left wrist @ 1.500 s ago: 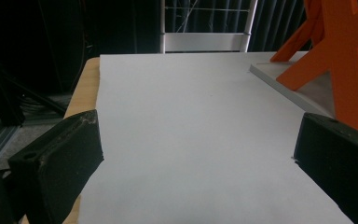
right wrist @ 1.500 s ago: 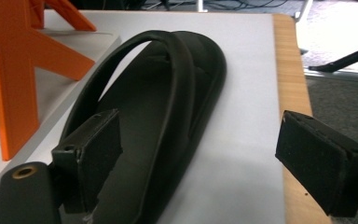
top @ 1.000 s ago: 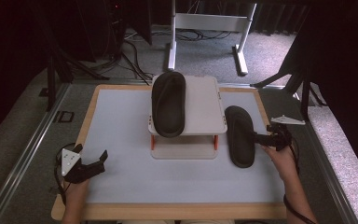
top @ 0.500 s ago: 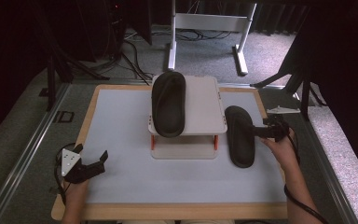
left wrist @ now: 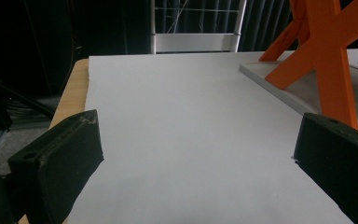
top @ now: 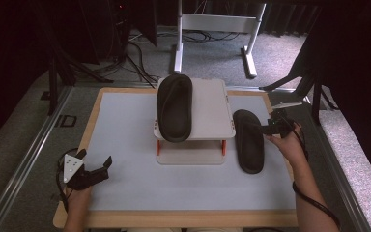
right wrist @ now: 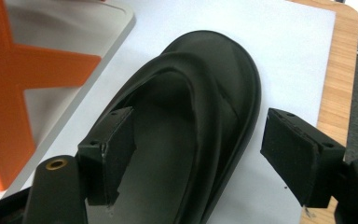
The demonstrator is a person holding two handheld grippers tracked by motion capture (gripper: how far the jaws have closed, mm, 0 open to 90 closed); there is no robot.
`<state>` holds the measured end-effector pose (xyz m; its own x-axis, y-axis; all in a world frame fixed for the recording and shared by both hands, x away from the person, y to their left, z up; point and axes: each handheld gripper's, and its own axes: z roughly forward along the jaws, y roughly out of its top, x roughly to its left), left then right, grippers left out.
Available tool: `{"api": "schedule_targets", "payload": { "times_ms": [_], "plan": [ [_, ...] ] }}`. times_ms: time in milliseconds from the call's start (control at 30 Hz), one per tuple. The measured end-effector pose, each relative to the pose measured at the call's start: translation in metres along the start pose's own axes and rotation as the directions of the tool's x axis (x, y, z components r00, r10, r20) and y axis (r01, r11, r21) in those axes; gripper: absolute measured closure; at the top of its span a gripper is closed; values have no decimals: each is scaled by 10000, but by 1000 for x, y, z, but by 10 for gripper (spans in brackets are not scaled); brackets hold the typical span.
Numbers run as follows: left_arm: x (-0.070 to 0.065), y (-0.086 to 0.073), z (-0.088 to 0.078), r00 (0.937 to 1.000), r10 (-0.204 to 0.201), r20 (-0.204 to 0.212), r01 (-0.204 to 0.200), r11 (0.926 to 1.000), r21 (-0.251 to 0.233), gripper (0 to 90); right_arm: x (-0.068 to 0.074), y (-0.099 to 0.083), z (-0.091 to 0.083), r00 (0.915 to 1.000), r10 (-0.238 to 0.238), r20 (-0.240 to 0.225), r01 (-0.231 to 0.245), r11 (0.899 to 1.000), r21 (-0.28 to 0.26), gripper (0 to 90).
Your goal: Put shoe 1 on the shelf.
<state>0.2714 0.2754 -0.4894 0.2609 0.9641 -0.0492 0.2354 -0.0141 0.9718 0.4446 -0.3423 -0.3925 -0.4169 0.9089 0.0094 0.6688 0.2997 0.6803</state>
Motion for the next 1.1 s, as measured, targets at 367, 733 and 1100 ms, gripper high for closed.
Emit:
{"api": "schedule_targets", "payload": {
  "times_ms": [367, 733, 1100],
  "plan": [
    [0, 0, 0, 10000, 20, 70, -20, 10000, -22, 8, -1, 12, 17, 9995, 111, -312, -83, 9960, 884, 354],
    [0, 0, 0, 10000, -2, 79, 2, 10000, -14, 8, -6, 16, 35, 9996, 278, 89, -290, 9822, 1853, 440],
    [0, 0, 0, 10000, -5, 77, 5, 10000, -18, 8, -5, 13, 44, 9992, 306, 264, -359, 9727, 2291, 690]
  ]
}}
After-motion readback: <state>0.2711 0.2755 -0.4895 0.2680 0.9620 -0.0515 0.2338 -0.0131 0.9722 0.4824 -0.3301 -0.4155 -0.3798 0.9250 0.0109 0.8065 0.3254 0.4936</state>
